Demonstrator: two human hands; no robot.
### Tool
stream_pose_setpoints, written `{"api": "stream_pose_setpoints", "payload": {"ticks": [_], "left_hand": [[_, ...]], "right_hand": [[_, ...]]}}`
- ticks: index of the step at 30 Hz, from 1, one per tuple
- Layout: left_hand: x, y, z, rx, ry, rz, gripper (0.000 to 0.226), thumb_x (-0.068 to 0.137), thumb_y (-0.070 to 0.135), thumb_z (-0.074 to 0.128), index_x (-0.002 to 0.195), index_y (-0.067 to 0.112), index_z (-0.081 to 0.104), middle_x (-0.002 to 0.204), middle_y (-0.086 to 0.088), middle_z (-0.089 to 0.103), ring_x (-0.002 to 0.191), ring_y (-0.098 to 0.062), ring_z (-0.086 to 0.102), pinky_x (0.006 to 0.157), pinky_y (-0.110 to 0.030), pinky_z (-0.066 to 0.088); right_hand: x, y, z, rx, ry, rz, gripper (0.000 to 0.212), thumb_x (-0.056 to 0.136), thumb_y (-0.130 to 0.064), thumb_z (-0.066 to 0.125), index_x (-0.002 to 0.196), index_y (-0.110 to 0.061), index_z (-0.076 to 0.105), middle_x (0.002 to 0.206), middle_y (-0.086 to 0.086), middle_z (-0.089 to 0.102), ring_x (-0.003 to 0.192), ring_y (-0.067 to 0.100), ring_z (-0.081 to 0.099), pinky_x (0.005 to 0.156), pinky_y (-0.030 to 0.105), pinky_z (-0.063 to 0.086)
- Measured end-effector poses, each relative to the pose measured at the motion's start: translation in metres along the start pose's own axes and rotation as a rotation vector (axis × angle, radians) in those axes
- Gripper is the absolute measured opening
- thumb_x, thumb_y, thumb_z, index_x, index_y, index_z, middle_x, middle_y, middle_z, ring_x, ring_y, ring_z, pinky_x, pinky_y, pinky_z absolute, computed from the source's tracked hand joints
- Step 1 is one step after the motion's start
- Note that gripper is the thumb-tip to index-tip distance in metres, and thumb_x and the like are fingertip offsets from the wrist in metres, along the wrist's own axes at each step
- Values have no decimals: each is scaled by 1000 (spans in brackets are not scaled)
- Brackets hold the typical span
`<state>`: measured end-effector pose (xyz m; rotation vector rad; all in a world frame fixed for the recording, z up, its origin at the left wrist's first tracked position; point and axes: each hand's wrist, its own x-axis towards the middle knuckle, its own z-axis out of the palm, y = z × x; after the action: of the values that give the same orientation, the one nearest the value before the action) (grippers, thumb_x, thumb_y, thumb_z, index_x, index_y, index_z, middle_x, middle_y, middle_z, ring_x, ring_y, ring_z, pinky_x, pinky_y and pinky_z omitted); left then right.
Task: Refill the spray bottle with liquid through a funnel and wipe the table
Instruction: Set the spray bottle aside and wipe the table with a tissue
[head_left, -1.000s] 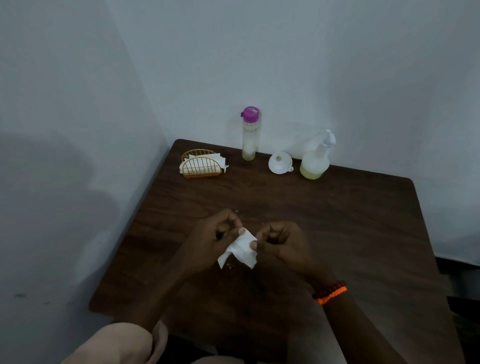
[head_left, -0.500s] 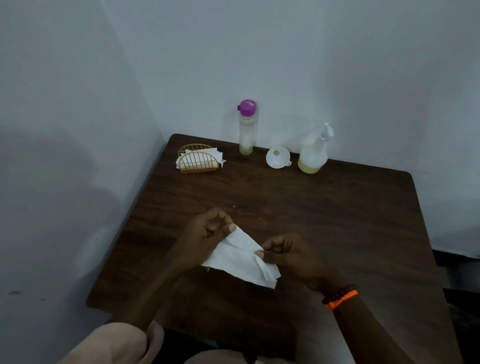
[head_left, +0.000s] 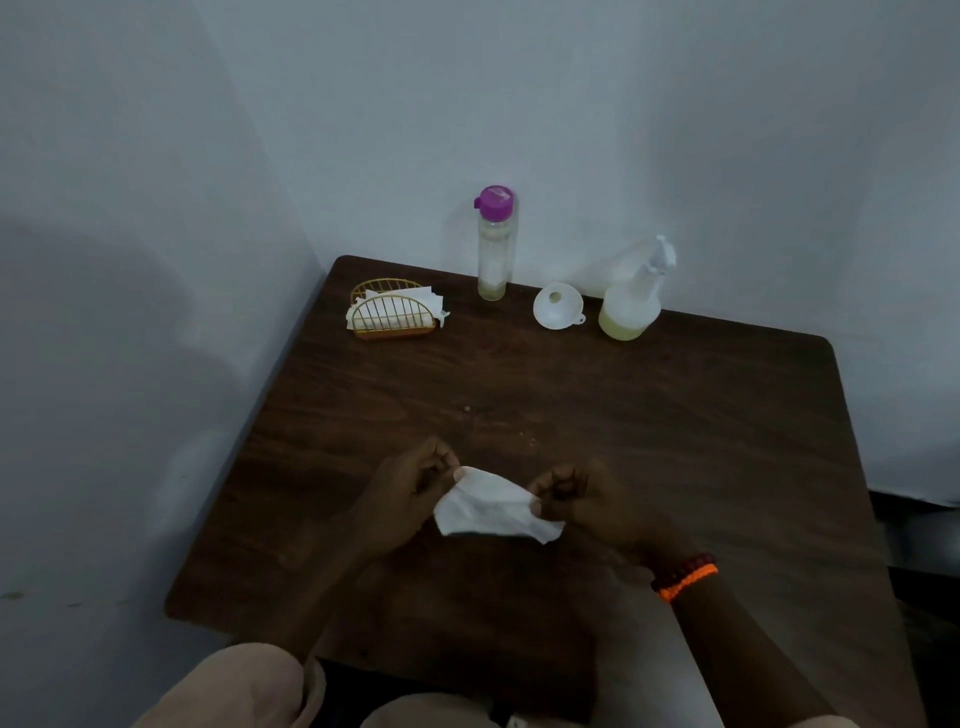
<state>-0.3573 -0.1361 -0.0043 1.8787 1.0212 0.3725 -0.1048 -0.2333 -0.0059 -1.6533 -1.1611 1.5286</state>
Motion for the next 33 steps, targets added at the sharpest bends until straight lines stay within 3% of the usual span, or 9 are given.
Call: {"api": "stream_pose_setpoints", "payload": {"ticks": [5, 7, 11, 14, 19, 23, 26, 30, 33], "left_hand": [[31, 0, 5, 16, 82, -65, 11, 97, 21, 64, 103, 12, 69, 96, 7, 70, 85, -2, 64, 81, -27, 52], [53, 1, 5, 31, 122, -73, 13, 96, 20, 66, 105, 11, 69, 97, 0, 72, 89, -15, 68, 85, -35, 56], [88, 10, 2, -7, 198, 9, 5, 95, 21, 67, 100, 23, 68, 100, 8, 71, 94, -2, 67, 83, -28, 59], [102, 10, 0, 51, 213, 141, 15, 92, 17, 72, 107, 19, 69, 111, 10, 71, 101, 0, 67, 88, -20, 57], [98, -39, 18, 198, 87, 220, 20, 94, 19, 69, 114, 16, 72, 126, 0, 71, 121, -9, 62, 106, -37, 51], [78, -81, 33, 328, -26, 196, 20, 97, 31, 65, 114, 23, 71, 144, 5, 60, 139, 2, 39, 120, -34, 36], [63, -100, 32, 404, 75, 124, 32, 102, 36, 56, 129, 22, 65, 153, 6, 51, 148, -6, 36, 125, -36, 28], [39, -132, 9, 555, 298, -38, 41, 108, 28, 40, 145, 14, 52, 159, -5, 42, 152, -18, 31, 127, -38, 19], [17, -160, -1, 652, 317, -18, 49, 106, 24, 36, 149, 3, 45, 160, -16, 38, 151, -30, 33, 126, -47, 23]], "right_hand": [[21, -3, -20, -238, 80, -59, 23, 91, -1, 66, 101, -20, 75, 103, -5, 73, 93, 1, 68, 84, 18, 56], [32, -10, -32, -280, 155, -79, 21, 91, -1, 66, 104, -14, 76, 103, -7, 72, 91, -2, 67, 85, 19, 57], [49, -22, -48, -317, 360, -156, 20, 91, -8, 68, 106, -17, 78, 104, -7, 75, 92, 0, 69, 82, 20, 57], [57, -17, -55, -331, 429, -226, 23, 89, -10, 69, 106, -21, 79, 113, -6, 75, 107, 2, 68, 94, 20, 52], [64, 25, -35, -381, 367, -163, 26, 86, 2, 68, 106, -12, 76, 126, 1, 69, 126, 5, 51, 103, 4, 37], [61, 61, -13, -550, 246, -7, 26, 84, -17, 74, 110, -17, 71, 135, -1, 63, 133, 8, 48, 112, 24, 37], [70, 58, -2, -630, 382, -103, 43, 86, -29, 74, 124, -12, 66, 139, 5, 61, 132, 21, 54, 112, 37, 41], [102, 56, 20, -845, 326, -181, 56, 102, -30, 44, 151, -5, 35, 162, 13, 27, 151, 29, 23, 122, 46, 25], [117, 69, 42, -965, 300, -101, 65, 101, -38, 25, 157, -6, 17, 166, 14, 12, 153, 34, 11, 123, 51, 18]]}}
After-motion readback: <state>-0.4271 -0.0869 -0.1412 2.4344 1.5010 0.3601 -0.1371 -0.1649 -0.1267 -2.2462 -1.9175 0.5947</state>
